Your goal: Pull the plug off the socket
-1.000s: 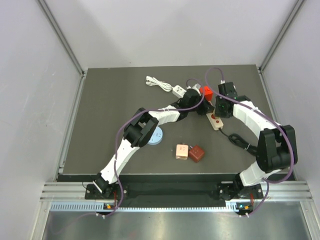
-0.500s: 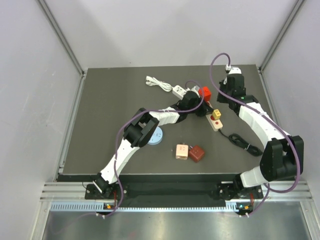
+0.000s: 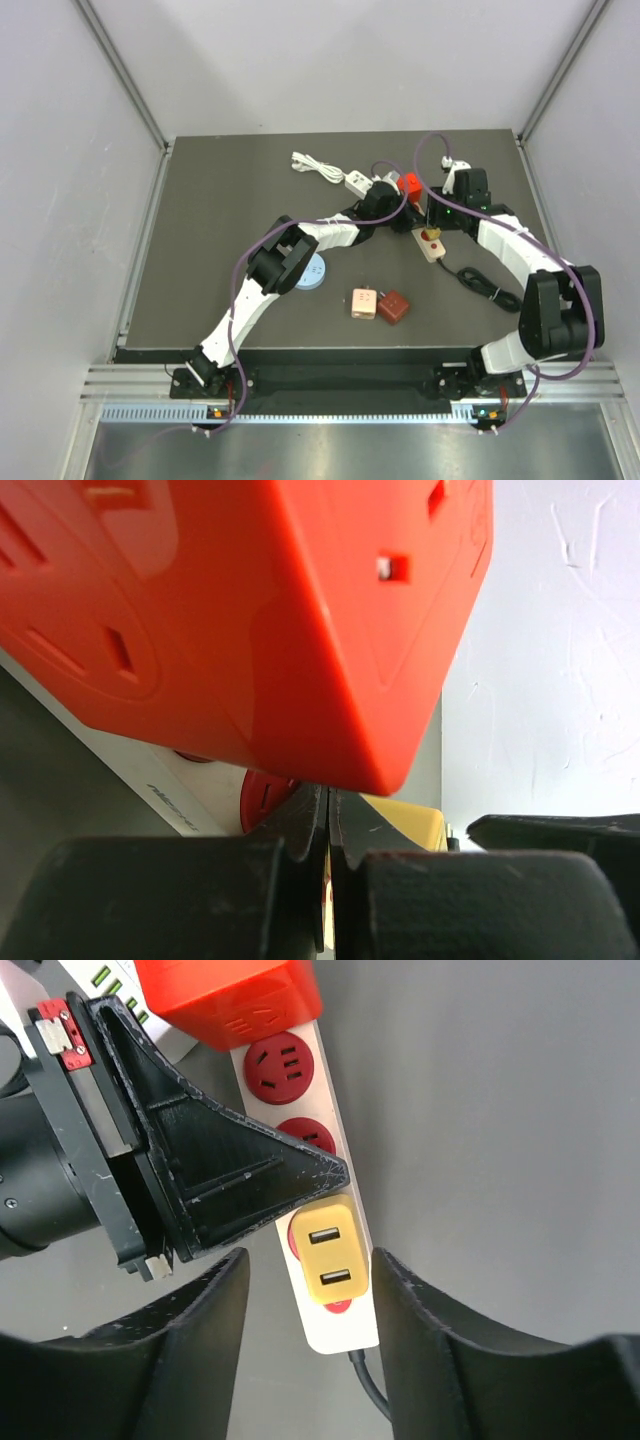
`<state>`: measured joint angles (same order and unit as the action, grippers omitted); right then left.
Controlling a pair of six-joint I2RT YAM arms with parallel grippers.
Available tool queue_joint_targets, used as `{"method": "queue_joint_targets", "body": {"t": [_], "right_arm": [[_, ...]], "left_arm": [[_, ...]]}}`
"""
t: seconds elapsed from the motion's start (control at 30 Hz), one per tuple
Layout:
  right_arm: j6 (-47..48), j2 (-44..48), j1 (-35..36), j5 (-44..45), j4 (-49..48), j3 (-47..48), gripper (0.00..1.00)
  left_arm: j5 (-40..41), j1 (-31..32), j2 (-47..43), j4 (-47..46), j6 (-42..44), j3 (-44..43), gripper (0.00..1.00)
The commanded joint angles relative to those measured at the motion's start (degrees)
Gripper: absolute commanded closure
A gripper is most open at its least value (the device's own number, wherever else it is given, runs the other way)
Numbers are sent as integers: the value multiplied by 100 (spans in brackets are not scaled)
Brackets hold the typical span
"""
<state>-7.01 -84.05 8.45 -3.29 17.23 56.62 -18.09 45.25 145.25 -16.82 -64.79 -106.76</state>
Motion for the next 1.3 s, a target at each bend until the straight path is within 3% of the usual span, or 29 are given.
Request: {"method": "queue_joint_targets", "body": {"t": [0.0,0.5,0.7,0.8,0.83,0.87,0.93,1.0,1.13,1.27], "right_arm": [[155,-76,-36,-181,-220,-10,50],[270,-629,-27,39,-220,42,50],[252,-657,-27,170,-326,-11,64],[121,-560,-27,459,-466,-46,80],[51,-534,-27,600,-475,-37,94],[-37,-507,-36,767,-467,-28,100],[-388,-481,-149,1006,-353,42,100],[-800,-489,-282,647,-178,95,100],[-768,-332,-213,566,-281,104,100],[-101,11,420,1916,-327,51,100]], "left_arm": [[-318,168,504,1532,389,261,100],[-353,168,539,1568,345,173,100],[-292,168,540,1655,283,182,100],[-283,177,539,1656,283,217,100],[-274,177,531,1656,283,234,100],[-257,177,531,1656,292,252,100],[-239,177,513,1656,309,322,100],[-213,177,504,1638,318,401,100],[-186,177,531,1647,327,446,100],[-125,185,522,1656,362,498,100]]}}
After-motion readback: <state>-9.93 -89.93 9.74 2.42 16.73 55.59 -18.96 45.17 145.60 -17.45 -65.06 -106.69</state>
